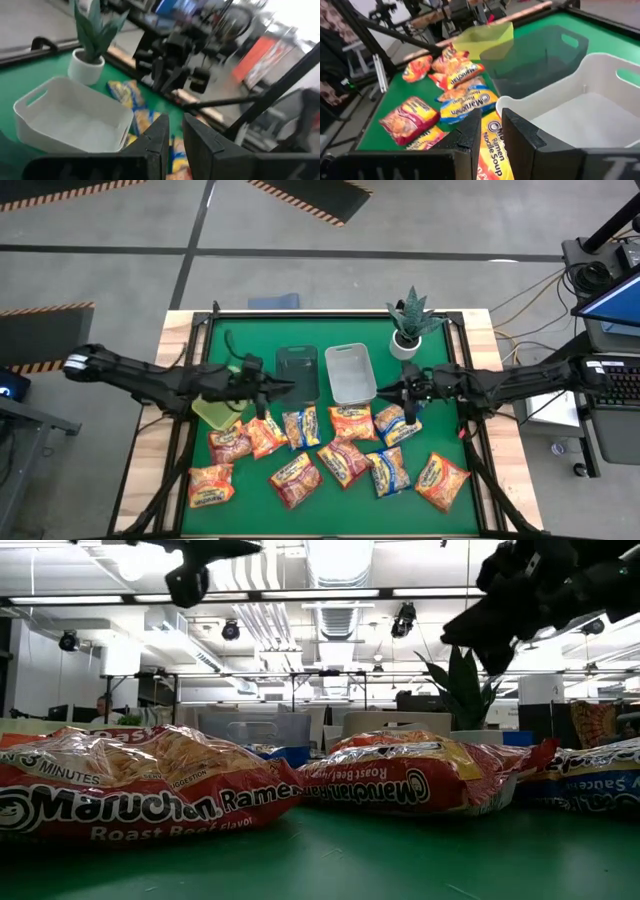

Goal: Sort Maruchan noodles
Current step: Put the orange noodle pack into the gray bin

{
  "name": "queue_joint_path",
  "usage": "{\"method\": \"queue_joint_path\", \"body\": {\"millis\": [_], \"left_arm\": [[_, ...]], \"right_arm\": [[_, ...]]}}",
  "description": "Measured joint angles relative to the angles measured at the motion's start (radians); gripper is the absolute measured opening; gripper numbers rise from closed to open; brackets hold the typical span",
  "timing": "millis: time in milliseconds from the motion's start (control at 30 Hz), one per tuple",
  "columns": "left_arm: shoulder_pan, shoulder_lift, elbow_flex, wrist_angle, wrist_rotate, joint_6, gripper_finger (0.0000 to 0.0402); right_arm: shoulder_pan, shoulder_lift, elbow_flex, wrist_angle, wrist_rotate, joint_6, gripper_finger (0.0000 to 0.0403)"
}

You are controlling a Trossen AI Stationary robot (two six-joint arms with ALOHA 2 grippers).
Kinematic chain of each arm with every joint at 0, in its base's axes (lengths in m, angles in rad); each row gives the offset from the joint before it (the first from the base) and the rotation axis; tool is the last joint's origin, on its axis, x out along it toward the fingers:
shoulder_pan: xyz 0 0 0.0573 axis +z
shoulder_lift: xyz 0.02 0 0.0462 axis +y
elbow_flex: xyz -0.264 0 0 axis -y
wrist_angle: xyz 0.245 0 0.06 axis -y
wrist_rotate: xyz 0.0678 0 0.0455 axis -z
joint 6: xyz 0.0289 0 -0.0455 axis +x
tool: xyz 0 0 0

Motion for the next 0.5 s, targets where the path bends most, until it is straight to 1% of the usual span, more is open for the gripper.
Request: {"method": "queue_joint_path", "body": {"millis": [67,133,367,500], "left_arm": [[0.000,0.054,0.045,-0.031,0.008,0.023,0.0037],[0.000,0.107,0.089,-0.044,0.040,0.071,0.0037],[0.000,0.262,0.258,-0.105,0.218,0.307,0.0037],[0.000,0.333,0.347,-0.152,0.237,0.437,0.0037]], "right_arm": [[0.000,0.033,0.009,0.002,0.000,0.000,0.0068],[0.000,0.071,0.016,0.000,0.000,0.000,0.0068],[0.000,0.207,0.073,0.001,-0.001,0.000,0.0068],[0.000,0.282,0.117,0.003,-0.002,0.000,0.0068]]}}
